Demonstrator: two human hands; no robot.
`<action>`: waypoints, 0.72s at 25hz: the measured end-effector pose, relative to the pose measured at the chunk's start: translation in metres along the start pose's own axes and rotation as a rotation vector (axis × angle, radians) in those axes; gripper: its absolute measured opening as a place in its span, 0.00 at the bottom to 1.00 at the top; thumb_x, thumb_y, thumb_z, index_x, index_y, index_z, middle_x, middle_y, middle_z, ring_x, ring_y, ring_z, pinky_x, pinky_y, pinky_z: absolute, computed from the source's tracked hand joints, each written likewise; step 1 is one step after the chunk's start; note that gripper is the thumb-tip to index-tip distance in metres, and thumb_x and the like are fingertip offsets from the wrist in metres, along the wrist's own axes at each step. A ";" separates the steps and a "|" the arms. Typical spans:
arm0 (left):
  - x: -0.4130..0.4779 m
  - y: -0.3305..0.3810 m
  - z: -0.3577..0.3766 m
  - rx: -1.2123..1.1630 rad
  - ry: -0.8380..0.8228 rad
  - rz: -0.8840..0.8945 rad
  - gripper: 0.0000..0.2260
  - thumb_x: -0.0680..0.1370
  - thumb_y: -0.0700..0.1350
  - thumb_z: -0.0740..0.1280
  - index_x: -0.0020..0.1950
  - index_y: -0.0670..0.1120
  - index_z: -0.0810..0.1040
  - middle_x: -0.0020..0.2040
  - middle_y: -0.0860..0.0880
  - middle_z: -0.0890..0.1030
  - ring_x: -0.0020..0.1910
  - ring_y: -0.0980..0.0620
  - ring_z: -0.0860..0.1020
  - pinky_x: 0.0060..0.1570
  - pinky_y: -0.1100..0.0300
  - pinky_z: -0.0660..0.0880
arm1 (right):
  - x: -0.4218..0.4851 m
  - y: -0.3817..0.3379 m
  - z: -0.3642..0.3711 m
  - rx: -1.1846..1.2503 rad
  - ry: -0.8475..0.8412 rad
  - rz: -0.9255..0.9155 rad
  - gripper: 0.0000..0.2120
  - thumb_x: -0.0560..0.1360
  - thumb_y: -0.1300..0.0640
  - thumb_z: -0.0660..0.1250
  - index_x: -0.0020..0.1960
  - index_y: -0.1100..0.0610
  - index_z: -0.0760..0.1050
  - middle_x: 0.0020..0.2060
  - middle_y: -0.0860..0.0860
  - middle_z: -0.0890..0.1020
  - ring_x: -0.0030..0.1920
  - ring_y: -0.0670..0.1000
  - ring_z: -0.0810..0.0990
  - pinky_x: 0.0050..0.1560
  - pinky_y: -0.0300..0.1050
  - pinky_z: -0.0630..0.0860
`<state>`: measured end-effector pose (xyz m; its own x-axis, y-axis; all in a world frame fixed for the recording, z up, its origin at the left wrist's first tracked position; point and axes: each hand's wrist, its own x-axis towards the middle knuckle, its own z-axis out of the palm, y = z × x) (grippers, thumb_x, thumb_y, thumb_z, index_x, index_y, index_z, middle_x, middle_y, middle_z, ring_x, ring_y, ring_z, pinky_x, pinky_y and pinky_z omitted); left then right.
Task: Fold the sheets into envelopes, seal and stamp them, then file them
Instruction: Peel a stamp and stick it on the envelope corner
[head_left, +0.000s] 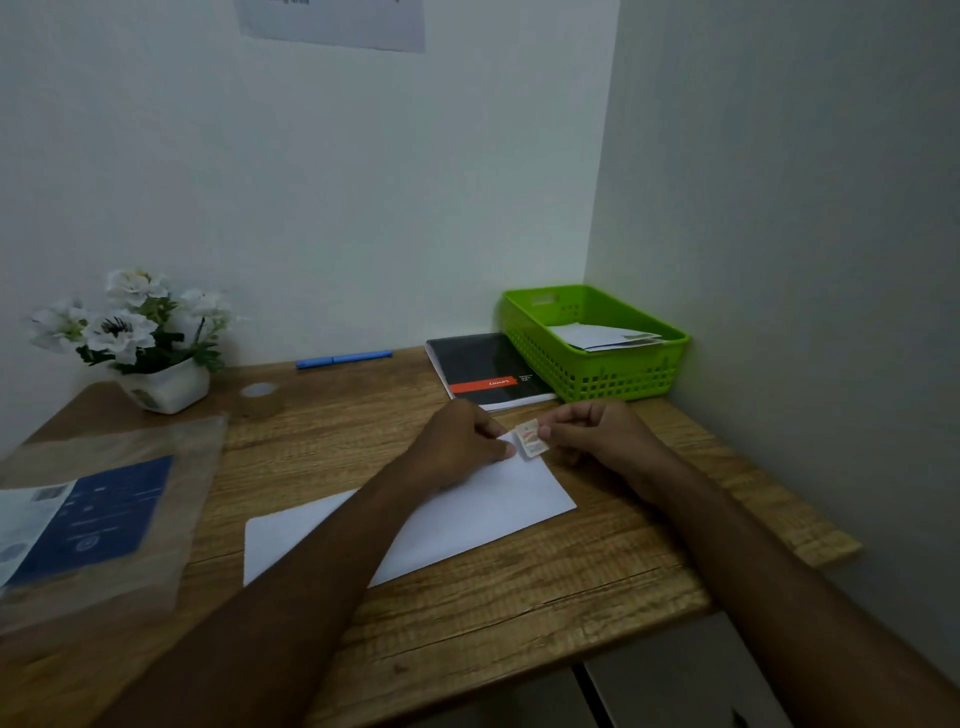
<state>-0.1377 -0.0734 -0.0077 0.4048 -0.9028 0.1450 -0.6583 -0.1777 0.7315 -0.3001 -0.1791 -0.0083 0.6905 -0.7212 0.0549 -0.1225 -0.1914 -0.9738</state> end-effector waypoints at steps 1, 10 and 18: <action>-0.001 0.000 -0.001 -0.037 0.026 0.015 0.05 0.72 0.43 0.73 0.46 0.45 0.84 0.38 0.52 0.81 0.37 0.58 0.77 0.37 0.64 0.72 | 0.001 0.001 0.002 -0.009 0.001 -0.006 0.04 0.72 0.64 0.73 0.46 0.59 0.83 0.33 0.50 0.85 0.29 0.42 0.79 0.29 0.32 0.73; -0.004 -0.006 -0.004 -0.172 0.136 0.071 0.04 0.73 0.40 0.71 0.45 0.44 0.85 0.40 0.47 0.84 0.37 0.57 0.81 0.40 0.59 0.78 | 0.001 0.006 0.016 -0.037 0.101 -0.088 0.05 0.69 0.62 0.77 0.44 0.61 0.84 0.36 0.54 0.86 0.37 0.52 0.81 0.33 0.35 0.77; -0.004 -0.005 -0.003 -0.209 0.140 0.084 0.05 0.74 0.38 0.69 0.46 0.42 0.85 0.38 0.47 0.83 0.32 0.60 0.78 0.34 0.66 0.74 | 0.005 0.009 0.020 -0.080 0.158 -0.137 0.03 0.68 0.60 0.77 0.41 0.58 0.85 0.34 0.52 0.86 0.31 0.43 0.80 0.31 0.36 0.75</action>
<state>-0.1340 -0.0681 -0.0100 0.4482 -0.8452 0.2911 -0.5537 -0.0068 0.8327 -0.2832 -0.1714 -0.0207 0.5854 -0.7789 0.2250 -0.0959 -0.3420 -0.9348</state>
